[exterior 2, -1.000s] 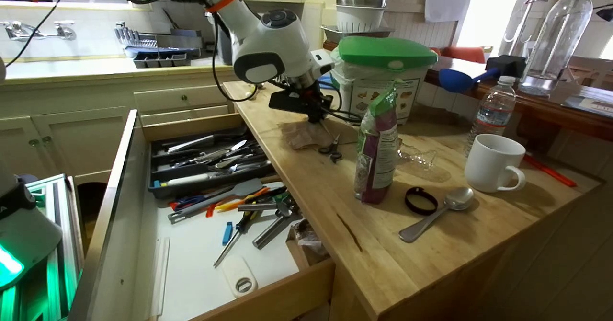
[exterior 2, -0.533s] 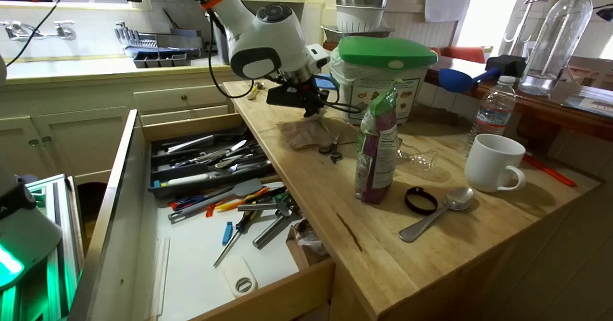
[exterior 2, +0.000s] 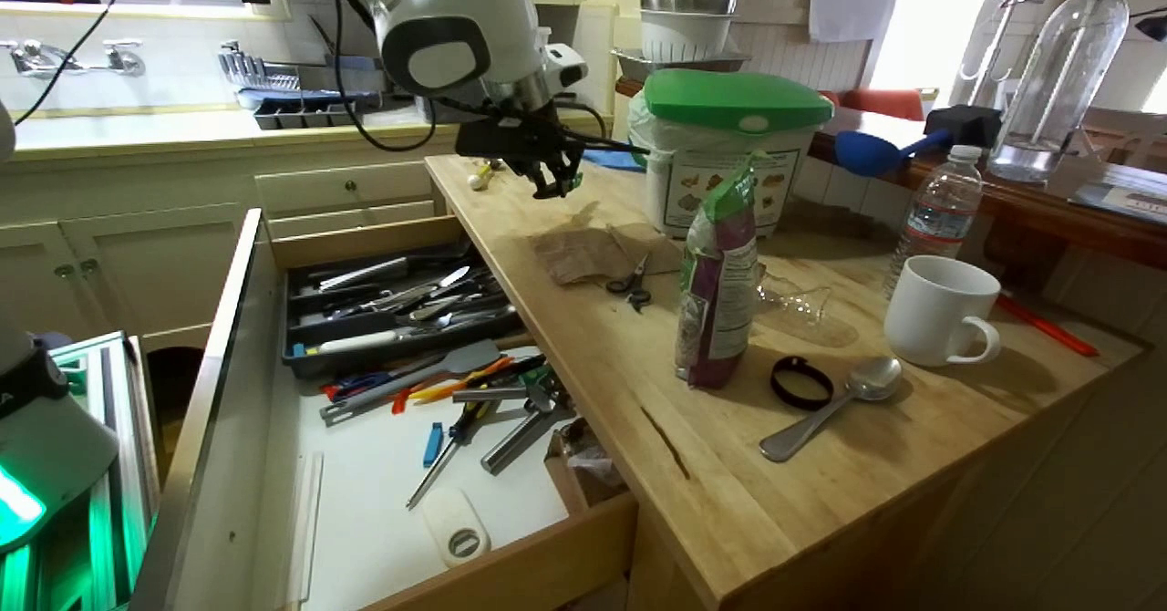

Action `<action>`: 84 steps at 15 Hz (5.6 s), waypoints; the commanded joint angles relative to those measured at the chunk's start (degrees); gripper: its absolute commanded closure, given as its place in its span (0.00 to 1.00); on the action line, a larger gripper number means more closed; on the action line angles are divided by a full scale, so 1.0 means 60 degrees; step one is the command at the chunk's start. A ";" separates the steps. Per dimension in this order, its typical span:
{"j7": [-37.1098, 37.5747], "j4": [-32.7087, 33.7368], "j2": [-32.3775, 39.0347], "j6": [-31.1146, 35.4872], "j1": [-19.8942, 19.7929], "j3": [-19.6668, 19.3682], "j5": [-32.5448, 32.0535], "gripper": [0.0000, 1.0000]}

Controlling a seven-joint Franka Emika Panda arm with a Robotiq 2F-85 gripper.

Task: Put the potato peeler into the drawer

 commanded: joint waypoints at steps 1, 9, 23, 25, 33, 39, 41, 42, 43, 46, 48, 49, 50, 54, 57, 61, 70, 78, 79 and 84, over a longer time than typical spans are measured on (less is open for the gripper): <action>0.0338 -0.1233 -0.2411 -0.1955 -0.0344 0.0159 0.0253 0.91; 0.2438 -0.2996 -0.6408 -0.5800 0.4612 -0.5043 -0.0736 0.91; 0.5880 -0.5129 -0.8897 -0.6555 0.6309 -0.7390 -0.2400 0.66; 0.5876 -0.5128 -0.8853 -0.6555 0.6328 -0.7390 -0.2395 0.66; 0.7411 -0.4968 -0.7568 -0.5522 0.7609 -0.6635 -0.1460 0.91; 0.9105 -0.4918 -0.6623 -0.5371 0.7893 -0.6232 -0.0925 0.91; 0.9477 -0.4913 -0.6326 -0.5115 0.7769 -0.6140 -0.1085 0.91; 0.9497 -0.4912 -0.6079 -0.4808 0.7743 -0.6103 -0.1210 0.91; 0.9463 -0.4912 -0.5860 -0.4470 0.7742 -0.6089 -0.1291 0.91; 0.9458 -0.4915 -0.5060 -0.3295 0.7787 -0.6018 -0.1399 0.91; 0.9544 -0.4920 -0.4450 -0.2647 0.7832 -0.5955 -0.1413 0.91; 0.9578 -0.4922 -0.4171 -0.2416 0.7844 -0.5927 -0.1420 0.91; 0.9577 -0.4922 -0.3903 -0.2229 0.7882 -0.5922 -0.1349 0.91; 1.0086 -0.4912 -0.2990 -0.1813 0.7649 -0.5910 -0.1638 0.91; 1.0417 -0.4905 -0.2361 -0.1470 0.7412 -0.6063 -0.1972 0.91; 0.9852 -0.4905 -0.1422 -0.0676 0.7221 -0.6384 -0.1641 0.91; 0.8418 -0.4780 -0.0699 0.0296 0.7046 -0.6082 -0.0428 0.66; 0.8202 -0.4166 -0.0676 -0.0244 0.7267 -0.5271 0.0307 0.91; 0.8296 -0.4000 -0.0687 -0.0416 0.7354 -0.5099 0.0366 0.91; 0.9671 -0.3351 -0.0720 -0.1865 0.8022 -0.4796 -0.0078 0.91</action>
